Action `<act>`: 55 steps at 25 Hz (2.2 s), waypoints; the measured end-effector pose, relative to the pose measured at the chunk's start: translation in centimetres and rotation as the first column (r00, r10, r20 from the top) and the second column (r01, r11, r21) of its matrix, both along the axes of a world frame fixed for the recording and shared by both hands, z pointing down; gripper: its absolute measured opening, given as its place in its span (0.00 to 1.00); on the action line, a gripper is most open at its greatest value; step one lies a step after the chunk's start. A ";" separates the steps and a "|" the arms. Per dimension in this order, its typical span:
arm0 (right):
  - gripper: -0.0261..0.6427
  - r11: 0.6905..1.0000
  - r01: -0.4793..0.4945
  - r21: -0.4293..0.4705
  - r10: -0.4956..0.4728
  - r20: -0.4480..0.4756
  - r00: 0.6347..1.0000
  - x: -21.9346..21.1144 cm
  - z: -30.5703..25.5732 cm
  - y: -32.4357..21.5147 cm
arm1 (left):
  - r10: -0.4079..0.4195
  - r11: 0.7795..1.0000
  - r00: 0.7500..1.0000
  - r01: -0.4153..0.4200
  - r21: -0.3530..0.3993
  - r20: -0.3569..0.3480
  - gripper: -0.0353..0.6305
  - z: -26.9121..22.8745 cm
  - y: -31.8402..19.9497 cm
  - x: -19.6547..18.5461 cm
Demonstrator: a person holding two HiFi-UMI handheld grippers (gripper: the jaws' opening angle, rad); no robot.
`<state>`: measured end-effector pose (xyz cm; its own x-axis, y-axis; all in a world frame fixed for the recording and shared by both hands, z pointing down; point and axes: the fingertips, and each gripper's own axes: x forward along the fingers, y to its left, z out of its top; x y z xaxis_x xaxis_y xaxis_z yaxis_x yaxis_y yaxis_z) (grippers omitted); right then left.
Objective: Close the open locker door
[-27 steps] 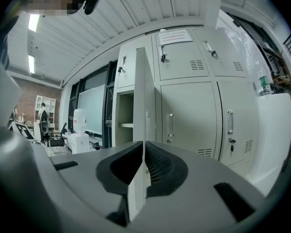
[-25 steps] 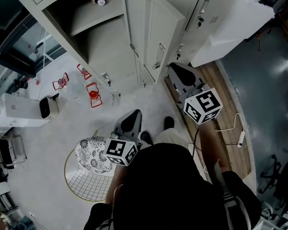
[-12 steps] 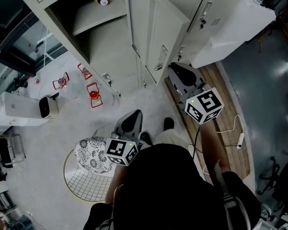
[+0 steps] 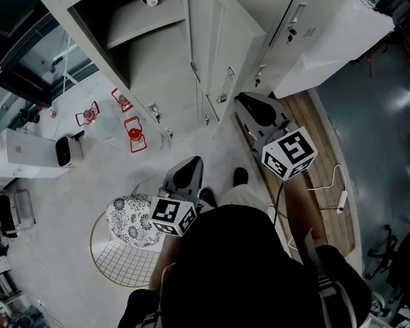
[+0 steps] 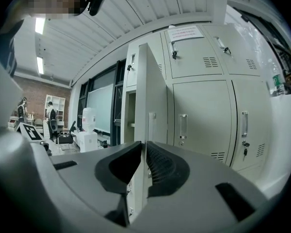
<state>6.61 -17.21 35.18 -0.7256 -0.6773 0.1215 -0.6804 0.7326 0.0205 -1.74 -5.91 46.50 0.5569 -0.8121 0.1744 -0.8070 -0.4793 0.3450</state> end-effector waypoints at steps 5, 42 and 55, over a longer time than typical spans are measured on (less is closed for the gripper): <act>0.08 1.000 0.028 0.005 -0.028 -0.009 1.000 -1.1 -0.1 0.5 | -0.009 1.000 1.000 0.009 -0.003 0.001 0.08 0.2 0.2 -0.6; 0.08 0.975 0.220 0.029 -0.218 -0.051 0.975 -11.2 -0.6 2.2 | -0.119 0.993 0.993 0.119 -0.018 0.008 0.08 0.7 2.0 -6.9; 0.08 0.953 0.303 0.006 -0.303 -0.020 0.953 -14.5 -0.5 1.3 | -0.177 0.984 0.984 0.178 -0.032 0.011 0.08 0.5 1.2 -8.3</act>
<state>-7.90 -15.91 34.65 -0.8946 -0.4269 0.1323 -0.4257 0.9040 0.0385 -9.99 -4.71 46.98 0.4027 -0.8917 0.2066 -0.8812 -0.3167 0.3509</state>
